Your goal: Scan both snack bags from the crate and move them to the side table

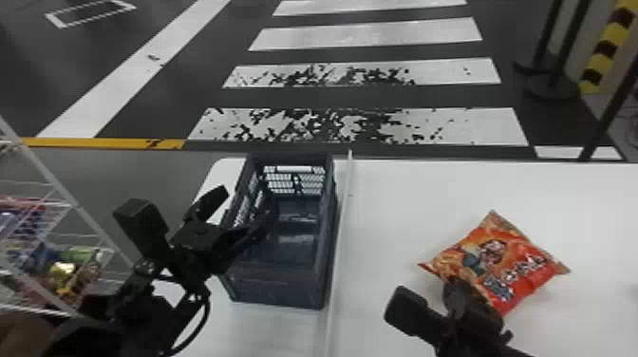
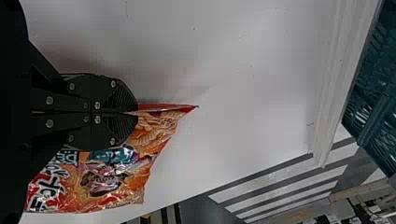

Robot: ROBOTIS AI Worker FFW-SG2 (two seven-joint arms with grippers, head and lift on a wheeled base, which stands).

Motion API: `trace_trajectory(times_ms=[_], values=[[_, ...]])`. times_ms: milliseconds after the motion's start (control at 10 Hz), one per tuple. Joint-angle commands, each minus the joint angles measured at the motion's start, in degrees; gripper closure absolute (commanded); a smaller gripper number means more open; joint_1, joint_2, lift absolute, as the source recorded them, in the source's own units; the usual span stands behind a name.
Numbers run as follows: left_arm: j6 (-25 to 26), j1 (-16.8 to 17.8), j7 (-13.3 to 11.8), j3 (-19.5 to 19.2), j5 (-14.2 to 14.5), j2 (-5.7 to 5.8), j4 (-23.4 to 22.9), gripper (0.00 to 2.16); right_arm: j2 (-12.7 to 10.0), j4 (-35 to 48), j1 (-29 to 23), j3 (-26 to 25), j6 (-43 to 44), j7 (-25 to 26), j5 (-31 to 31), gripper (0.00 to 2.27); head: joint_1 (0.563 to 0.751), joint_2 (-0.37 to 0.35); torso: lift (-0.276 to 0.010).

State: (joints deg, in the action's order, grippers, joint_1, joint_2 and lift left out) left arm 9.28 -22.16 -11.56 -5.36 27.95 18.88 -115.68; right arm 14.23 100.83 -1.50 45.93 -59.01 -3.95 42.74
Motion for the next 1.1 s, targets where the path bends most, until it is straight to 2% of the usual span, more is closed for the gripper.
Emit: trace_trajectory(times_ms=[0,100,200,300,500,700,1000], values=[[0.00,0.45,-0.40,0.08,0.00,-0.16,0.46,0.04,1.86,5.51,-2.98,-4.18,5.26,2.01,-2.84,2.24,0.695,0.176,-0.095],[-0.18,0.80,-0.66,0.35,0.00,-0.34,1.33,0.04,1.94,10.17,-5.44,-9.19,9.83,2.19,-6.79,2.24,0.695,0.172,-0.095],[-0.18,1.06,-0.84,0.44,0.00,-0.34,1.86,0.04,1.94,15.62,-7.73,-15.61,13.52,1.75,-14.88,2.24,0.695,0.170,-0.095],[-0.35,1.33,-0.84,0.44,0.00,-0.34,1.95,0.04,0.89,20.37,-9.49,-22.37,15.28,1.14,-23.14,2.24,0.695,0.168,-0.095],[-0.18,2.21,-0.84,0.61,0.26,-0.34,2.13,0.04,-3.15,24.59,-11.07,-36.08,18.62,-0.36,-40.46,2.24,0.695,0.144,-0.095],[-0.35,2.91,-0.84,1.23,0.26,-0.34,3.09,0.04,-8.16,22.13,-12.56,-49.88,25.30,-2.38,-60.67,2.24,0.695,0.108,-0.095],[-0.88,4.14,-1.01,2.19,0.26,-0.34,4.41,0.04,-13.52,16.24,-15.46,-62.01,32.15,-1.32,-80.01,2.24,0.695,0.012,-0.095]])
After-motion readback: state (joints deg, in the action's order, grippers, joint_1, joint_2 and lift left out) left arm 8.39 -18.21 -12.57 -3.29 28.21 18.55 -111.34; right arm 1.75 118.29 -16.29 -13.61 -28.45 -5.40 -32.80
